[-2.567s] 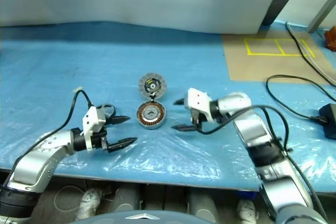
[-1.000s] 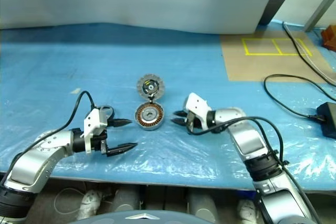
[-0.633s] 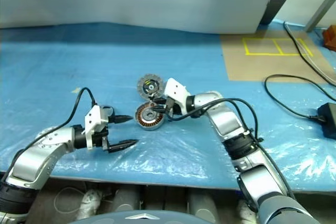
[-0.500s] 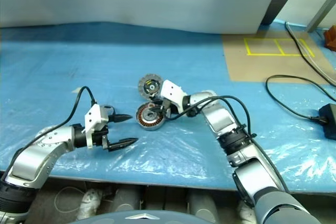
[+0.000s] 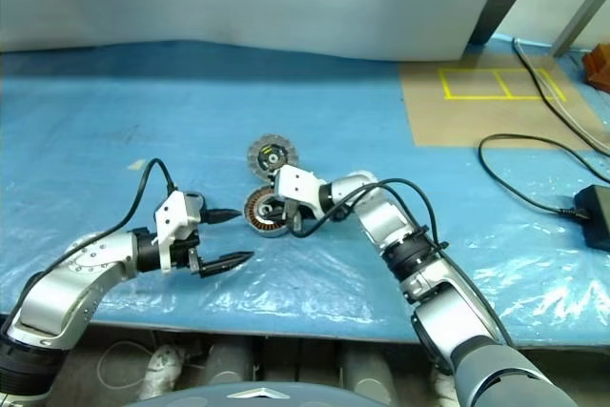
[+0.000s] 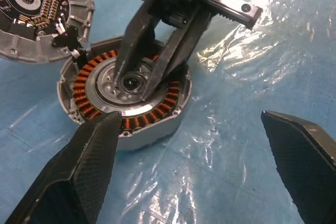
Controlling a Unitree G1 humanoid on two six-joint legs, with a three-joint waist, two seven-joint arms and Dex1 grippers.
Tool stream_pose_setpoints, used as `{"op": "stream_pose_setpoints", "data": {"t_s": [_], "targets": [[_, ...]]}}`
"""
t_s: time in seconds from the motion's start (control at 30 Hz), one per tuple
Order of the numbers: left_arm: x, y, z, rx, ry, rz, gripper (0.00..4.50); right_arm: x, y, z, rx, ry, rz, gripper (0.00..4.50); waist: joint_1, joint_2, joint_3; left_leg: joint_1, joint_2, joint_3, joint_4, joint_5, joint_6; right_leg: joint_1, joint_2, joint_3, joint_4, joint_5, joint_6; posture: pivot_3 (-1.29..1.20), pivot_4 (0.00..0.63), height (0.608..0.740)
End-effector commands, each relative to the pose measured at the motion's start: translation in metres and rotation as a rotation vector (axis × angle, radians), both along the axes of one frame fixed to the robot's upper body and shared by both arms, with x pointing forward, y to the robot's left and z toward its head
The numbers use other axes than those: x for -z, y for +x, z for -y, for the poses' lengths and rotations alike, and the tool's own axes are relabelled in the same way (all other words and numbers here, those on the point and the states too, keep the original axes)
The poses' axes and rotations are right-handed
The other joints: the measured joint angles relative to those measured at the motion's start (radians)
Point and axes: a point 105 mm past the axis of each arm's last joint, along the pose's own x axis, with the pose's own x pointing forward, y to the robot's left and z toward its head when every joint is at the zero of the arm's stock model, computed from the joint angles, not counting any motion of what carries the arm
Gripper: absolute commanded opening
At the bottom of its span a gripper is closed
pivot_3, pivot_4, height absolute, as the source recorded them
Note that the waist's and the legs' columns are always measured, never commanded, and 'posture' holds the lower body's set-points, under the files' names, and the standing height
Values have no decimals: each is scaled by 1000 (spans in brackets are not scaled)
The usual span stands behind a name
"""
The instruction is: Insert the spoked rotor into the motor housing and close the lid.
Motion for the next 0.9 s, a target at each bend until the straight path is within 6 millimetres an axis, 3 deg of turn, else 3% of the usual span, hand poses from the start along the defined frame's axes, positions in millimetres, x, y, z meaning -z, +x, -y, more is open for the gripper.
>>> {"op": "stream_pose_setpoints", "data": {"t_s": [0.03,0.23,0.57,0.9], "targets": [[-6,3,-3,-6,5,46,4500,-8,9,4,19,5,51,570,2,0,0,0,0,0,0,0,0,0,0,0,0,0,0,0,150,740],[2,1,-5,-7,5,40,4500,-19,5,5,-15,30,36,570,2,0,0,0,0,0,1,0,0,0,0,0,0,0,0,0,150,740],[8,0,-6,-6,11,38,4500,-9,1,2,-9,21,13,570,2,0,0,0,0,0,1,0,0,0,0,0,1,0,0,0,150,740],[8,-1,-3,1,8,32,4500,-16,6,8,22,40,18,570,2,0,0,0,0,0,1,0,0,0,0,0,1,0,0,0,150,740]]}}
